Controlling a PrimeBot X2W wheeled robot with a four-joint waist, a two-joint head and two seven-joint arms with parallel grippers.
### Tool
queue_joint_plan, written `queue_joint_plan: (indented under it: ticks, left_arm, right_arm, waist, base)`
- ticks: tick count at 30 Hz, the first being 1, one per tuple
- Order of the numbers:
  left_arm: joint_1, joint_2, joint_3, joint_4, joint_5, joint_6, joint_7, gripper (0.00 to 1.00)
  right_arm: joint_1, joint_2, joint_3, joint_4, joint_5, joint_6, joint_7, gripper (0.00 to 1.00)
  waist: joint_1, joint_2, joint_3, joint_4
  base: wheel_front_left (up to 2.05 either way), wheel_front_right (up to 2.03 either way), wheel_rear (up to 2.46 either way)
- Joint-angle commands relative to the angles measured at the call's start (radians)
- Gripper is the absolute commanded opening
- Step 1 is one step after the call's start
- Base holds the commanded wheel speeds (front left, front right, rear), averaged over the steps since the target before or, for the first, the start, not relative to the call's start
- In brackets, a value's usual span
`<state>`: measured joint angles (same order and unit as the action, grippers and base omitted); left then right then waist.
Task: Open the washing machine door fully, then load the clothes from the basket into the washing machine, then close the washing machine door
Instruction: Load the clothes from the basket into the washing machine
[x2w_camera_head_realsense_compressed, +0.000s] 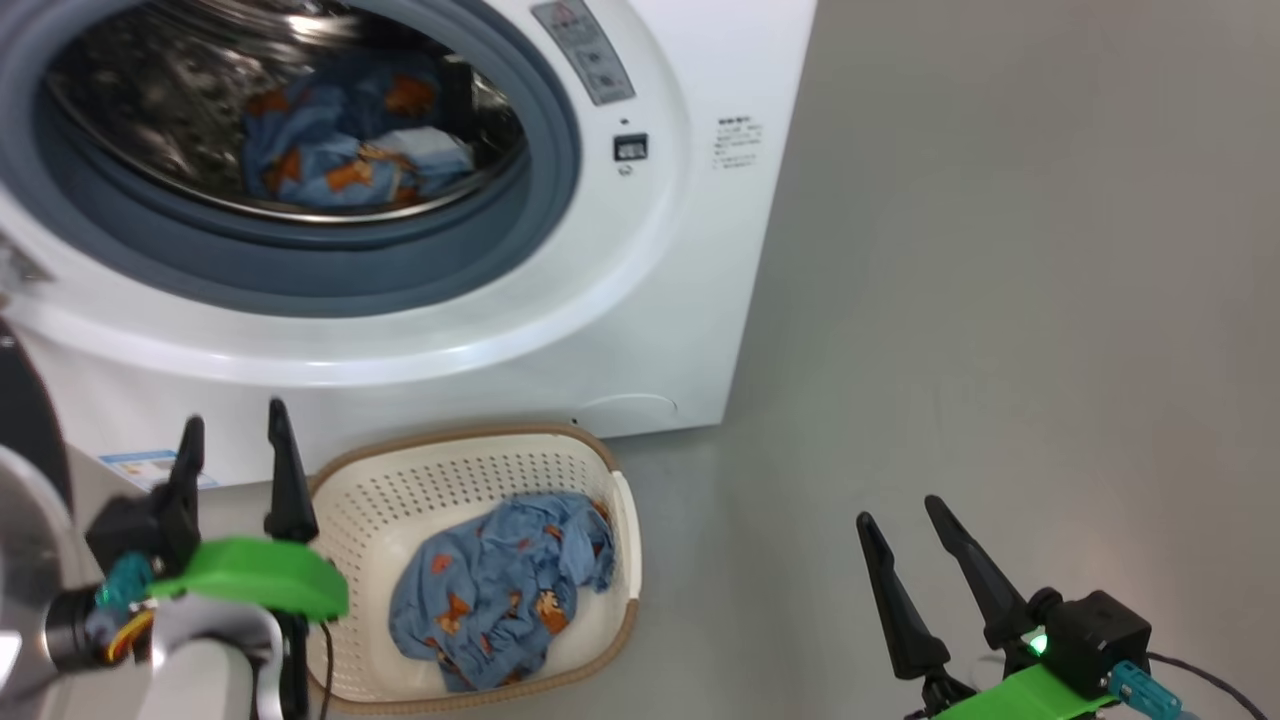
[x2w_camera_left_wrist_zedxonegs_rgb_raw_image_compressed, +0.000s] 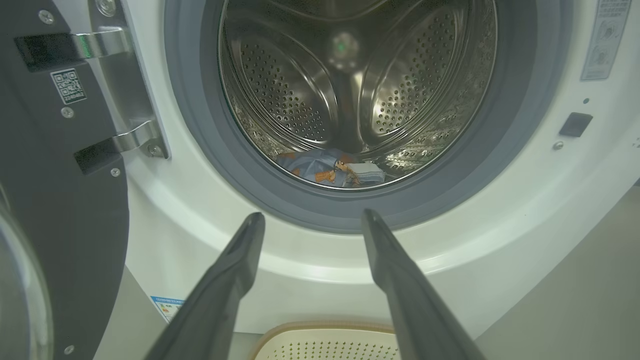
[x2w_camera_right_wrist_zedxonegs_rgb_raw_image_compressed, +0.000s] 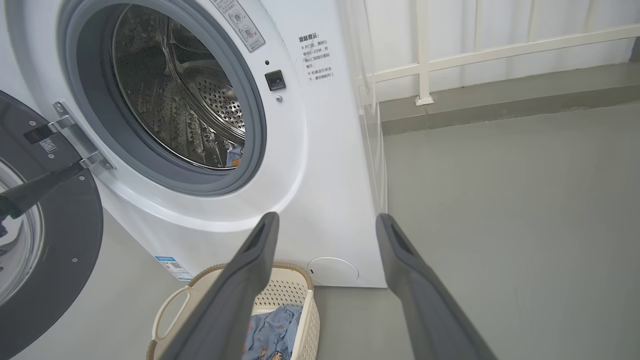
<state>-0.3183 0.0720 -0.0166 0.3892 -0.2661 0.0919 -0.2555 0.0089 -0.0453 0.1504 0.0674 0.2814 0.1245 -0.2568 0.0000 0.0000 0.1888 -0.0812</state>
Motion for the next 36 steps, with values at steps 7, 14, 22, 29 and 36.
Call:
queue_joint_plan:
  ticks: [7, 14, 22, 29, 36]
  left_arm:
    - [0.128, -0.002, 0.055, -0.137, 0.032, -0.004, -0.006, 1.00]
    - [0.222, -0.014, 0.049, -0.179, 0.021, -0.038, -0.006, 1.00]
    - [0.331, -0.019, 0.035, -0.210, 0.048, -0.013, -0.006, 1.00]
    - [0.401, -0.021, 0.036, -0.239, 0.042, 0.006, -0.006, 1.00]
    - [0.429, -0.022, 0.021, -0.269, 0.015, 0.009, -0.006, 1.00]
  right_arm:
    - [0.020, -0.005, 0.015, -0.024, -0.023, 0.006, -0.005, 1.00]
    - [0.027, -0.005, 0.013, -0.022, -0.031, 0.006, -0.005, 1.00]
    - [0.068, -0.005, 0.004, -0.013, -0.037, 0.006, -0.005, 1.00]
    - [0.091, -0.005, 0.002, -0.021, -0.053, 0.006, -0.005, 1.00]
    - [0.097, -0.005, 0.000, -0.023, -0.060, 0.006, -0.005, 1.00]
  waist:
    - [0.0000, 0.0000, -0.056, 0.045]
    - [0.0000, 0.0000, -0.080, 0.052]
    - [0.0000, 0.0000, -0.168, 0.045]
    - [0.0000, 0.0000, -0.195, 0.043]
    - [0.0000, 0.0000, -0.202, 0.040]
  base:
    - [0.00, 0.00, 0.00]
    - [0.00, 0.00, 0.00]
    - [0.00, 0.00, 0.00]
    - [0.00, 0.00, 0.00]
    - [0.00, 0.00, 0.00]
